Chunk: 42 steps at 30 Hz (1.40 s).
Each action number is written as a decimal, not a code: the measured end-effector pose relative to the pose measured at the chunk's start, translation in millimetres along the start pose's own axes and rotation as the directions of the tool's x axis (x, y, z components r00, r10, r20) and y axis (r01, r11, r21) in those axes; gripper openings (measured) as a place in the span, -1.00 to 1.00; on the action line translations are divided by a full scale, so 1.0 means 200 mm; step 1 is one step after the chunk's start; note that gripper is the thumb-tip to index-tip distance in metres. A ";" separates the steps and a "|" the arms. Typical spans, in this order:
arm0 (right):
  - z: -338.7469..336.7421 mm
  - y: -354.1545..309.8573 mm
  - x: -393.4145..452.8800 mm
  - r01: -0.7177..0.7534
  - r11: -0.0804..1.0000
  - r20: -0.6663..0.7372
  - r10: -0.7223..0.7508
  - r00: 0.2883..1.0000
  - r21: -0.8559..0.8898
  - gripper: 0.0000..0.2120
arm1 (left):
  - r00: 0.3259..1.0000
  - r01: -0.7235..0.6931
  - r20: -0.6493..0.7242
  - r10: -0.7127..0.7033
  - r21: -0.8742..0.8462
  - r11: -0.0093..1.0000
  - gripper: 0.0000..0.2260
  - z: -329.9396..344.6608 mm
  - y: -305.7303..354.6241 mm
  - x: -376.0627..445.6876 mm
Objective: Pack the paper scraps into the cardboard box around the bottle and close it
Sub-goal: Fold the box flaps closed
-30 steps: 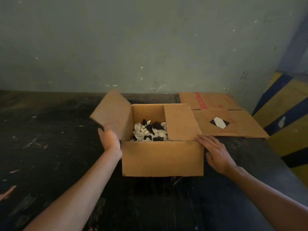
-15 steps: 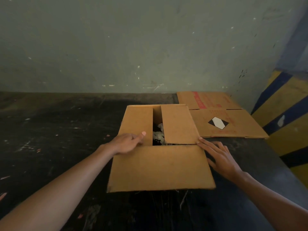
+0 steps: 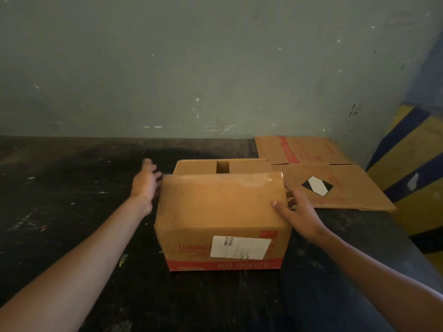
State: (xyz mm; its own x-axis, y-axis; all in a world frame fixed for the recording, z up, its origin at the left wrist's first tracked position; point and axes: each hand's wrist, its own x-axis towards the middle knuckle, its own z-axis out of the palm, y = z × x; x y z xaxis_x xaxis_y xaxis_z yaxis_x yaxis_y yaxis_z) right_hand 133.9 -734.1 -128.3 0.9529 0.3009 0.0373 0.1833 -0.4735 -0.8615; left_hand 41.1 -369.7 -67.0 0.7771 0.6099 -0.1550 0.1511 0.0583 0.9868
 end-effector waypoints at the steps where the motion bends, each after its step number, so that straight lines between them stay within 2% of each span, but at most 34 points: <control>1: 0.01 0.00 0.03 -0.028 1.000 -0.009 0.028 1.000 0.012 -0.31 | 0.999 -0.053 0.019 0.051 0.165 0.985 -0.57 0.03 -0.01 0.00; 3: 0.00 0.00 0.09 -0.105 0.994 -0.017 0.105 0.994 0.040 -0.23 | 0.982 -0.152 0.172 0.081 0.453 0.879 -0.56 0.09 -0.06 -0.01; 5: -0.01 0.01 0.17 -0.162 0.987 0.005 0.162 0.987 0.012 -0.21 | 0.955 -0.233 0.294 0.040 0.660 0.714 -0.52 0.14 -0.13 -0.02; 7: -0.04 -0.01 0.24 -0.193 0.981 0.040 0.192 0.980 0.024 -0.21 | 0.939 -0.300 0.344 0.011 0.801 0.517 -0.49 0.20 -0.21 -0.04; 9: -0.06 -0.04 0.32 -0.181 0.977 0.026 0.179 0.983 0.109 -0.36 | 0.941 -0.315 0.339 -0.001 0.873 0.372 -0.48 0.26 -0.25 -0.09; 11: -0.10 -0.10 0.42 -0.217 0.963 -0.056 0.228 0.972 0.159 -0.50 | 0.947 -0.318 0.317 0.055 0.896 0.310 -0.49 0.28 -0.25 -0.11; 14: -0.15 -0.18 0.60 -0.250 0.954 -0.137 0.274 0.952 0.166 -0.49 | 0.943 -0.332 0.311 0.117 0.896 0.296 -0.51 0.30 -0.20 -0.13; 19: -0.19 -0.21 0.80 -0.343 0.904 -0.041 0.364 0.930 0.254 -0.44 | 0.934 -0.353 0.326 0.147 0.906 0.233 -0.50 0.34 -0.15 -0.14; 22: -0.27 -0.13 0.93 -0.376 0.858 -0.043 0.416 0.909 0.349 -0.22 | 0.925 -0.377 0.353 0.141 0.898 0.225 -0.51 0.40 -0.14 -0.13; 24: -0.31 -0.07 1.03 -0.331 0.834 -0.083 0.405 0.911 0.441 -0.20 | 0.924 -0.381 0.358 0.137 0.895 0.232 -0.51 0.44 -0.13 -0.10; 26: -0.32 -0.15 1.03 -0.221 0.838 -0.186 0.352 0.917 0.498 -0.27 | 0.928 -0.370 0.348 0.131 0.899 0.234 -0.51 0.47 -0.13 -0.05; 28: -0.31 -0.28 1.02 -0.088 0.876 -0.280 0.245 0.928 0.474 -0.35 | 0.934 -0.356 0.332 0.135 0.899 0.255 -0.53 0.49 -0.13 0.01; 32: -0.25 -0.43 1.08 0.123 0.905 -0.400 0.055 0.915 0.408 -0.76 | 0.952 -0.283 0.221 0.211 0.898 0.336 -0.48 0.52 -0.10 0.15; 34: -0.19 -0.44 1.10 0.177 0.929 -0.425 -0.025 0.905 0.324 -0.73 | 0.952 -0.247 0.150 0.266 0.890 0.383 -0.40 0.52 -0.09 0.24; 36: -0.10 -0.38 1.08 0.176 0.951 -0.371 -0.073 0.926 0.254 -0.69 | 0.945 -0.239 0.093 0.315 0.853 0.463 -0.32 0.50 -0.11 0.31; 39: 0.01 -0.19 1.04 0.139 0.978 -0.281 -0.092 0.955 0.153 -0.74 | 0.943 -0.236 0.025 0.331 0.751 0.616 -0.26 0.50 -0.16 0.40; 41: 0.05 -0.05 1.01 0.116 0.993 -0.171 -0.109 0.979 0.031 -0.78 | 0.944 -0.228 0.002 0.329 0.725 0.650 -0.29 0.54 -0.19 0.43; 42: 0.07 0.02 1.01 0.095 0.994 -0.079 -0.099 0.992 -0.050 -0.74 | 0.949 -0.218 0.002 0.317 0.730 0.648 -0.32 0.56 -0.19 0.45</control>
State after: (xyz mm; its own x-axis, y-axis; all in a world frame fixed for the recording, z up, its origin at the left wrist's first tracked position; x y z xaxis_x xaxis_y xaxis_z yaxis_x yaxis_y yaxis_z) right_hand 324.2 -664.3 -130.8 0.9462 0.2801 0.1622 0.2850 -0.4838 -0.8274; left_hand 173.9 -405.5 -124.3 0.7863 0.5954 0.1652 0.3747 -0.6721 0.6386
